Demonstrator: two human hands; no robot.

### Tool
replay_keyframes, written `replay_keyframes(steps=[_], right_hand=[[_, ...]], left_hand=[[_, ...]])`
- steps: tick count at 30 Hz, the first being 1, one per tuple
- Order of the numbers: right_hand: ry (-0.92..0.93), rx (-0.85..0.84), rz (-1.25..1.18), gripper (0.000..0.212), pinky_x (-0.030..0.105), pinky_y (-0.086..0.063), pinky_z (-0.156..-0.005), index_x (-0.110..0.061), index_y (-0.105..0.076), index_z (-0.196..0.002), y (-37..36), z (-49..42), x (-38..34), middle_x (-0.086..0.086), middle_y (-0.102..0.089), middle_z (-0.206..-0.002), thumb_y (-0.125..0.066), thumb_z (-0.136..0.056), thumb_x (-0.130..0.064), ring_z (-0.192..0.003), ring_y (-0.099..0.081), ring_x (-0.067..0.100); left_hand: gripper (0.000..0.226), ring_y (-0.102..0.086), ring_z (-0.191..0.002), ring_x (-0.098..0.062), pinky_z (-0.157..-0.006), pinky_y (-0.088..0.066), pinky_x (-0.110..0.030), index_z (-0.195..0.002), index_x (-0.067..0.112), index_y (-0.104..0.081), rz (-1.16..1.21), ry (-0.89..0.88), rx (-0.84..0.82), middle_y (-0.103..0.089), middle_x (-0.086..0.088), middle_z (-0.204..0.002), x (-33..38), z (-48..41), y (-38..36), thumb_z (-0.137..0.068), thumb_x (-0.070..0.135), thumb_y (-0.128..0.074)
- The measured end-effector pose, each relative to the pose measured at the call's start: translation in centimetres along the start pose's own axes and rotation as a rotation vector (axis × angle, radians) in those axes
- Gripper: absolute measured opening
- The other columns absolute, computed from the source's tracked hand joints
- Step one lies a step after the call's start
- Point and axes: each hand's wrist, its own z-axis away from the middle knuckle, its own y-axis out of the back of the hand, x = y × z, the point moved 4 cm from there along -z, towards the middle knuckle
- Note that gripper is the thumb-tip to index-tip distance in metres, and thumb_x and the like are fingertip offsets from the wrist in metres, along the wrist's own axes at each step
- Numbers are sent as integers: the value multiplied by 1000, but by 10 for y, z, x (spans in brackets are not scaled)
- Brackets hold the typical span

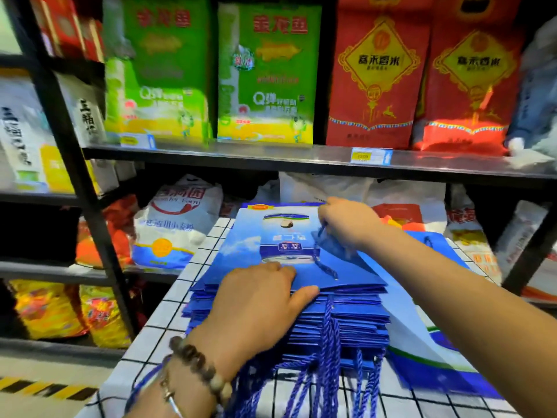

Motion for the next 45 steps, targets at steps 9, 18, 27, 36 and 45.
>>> replay_keyframes(steps=[9, 18, 27, 36, 45], right_hand=[[82, 413, -1648, 30, 18, -50, -54, -13, -46, -74, 73, 30, -13, -3, -58, -60, -40, -87, 13, -58, -61, 9], [88, 292, -1944, 24, 24, -52, -54, -10, -47, -78, 86, 39, -25, 1, -55, -53, -38, -90, 9, -54, -58, 16], [-65, 251, -2012, 21, 24, -51, -51, -9, -47, -80, 66, 29, -23, 8, -51, -59, -40, -89, 9, -54, -56, 19], [-173, 320, -972, 32, 17, -43, -59, -19, -61, -87, 61, 36, -4, 1, -63, -83, -50, -78, 10, -72, -56, 12], [-8, -31, -1192, 18, 21, -49, -44, -14, -61, -83, 50, 53, -88, 14, -67, -64, -73, -72, -6, -48, -59, 14]], left_hand=[[27, -64, -73, -18, -62, -48, -22, -115, 21, -49, 831, 137, -21, -66, 1, -85, -42, -24, 30, -91, 32, -52], [38, -43, -39, 0, -42, -32, -13, -118, 18, -61, 908, 26, -119, -52, 8, -57, -38, -64, 24, -84, 36, -62], [21, -37, -42, -11, -43, -29, -18, -78, 0, -62, 1044, 49, -285, -48, -2, -52, -24, -61, 15, -81, 21, -67], [24, -58, -41, -5, -40, -44, -14, -60, 6, -58, 1140, 208, -117, -57, 2, -42, -61, -49, 19, -84, 6, -63], [22, -50, -30, -8, -35, -40, -15, -84, 11, -51, 1240, 307, 96, -56, -2, -38, -61, -38, 20, -76, 6, -72]])
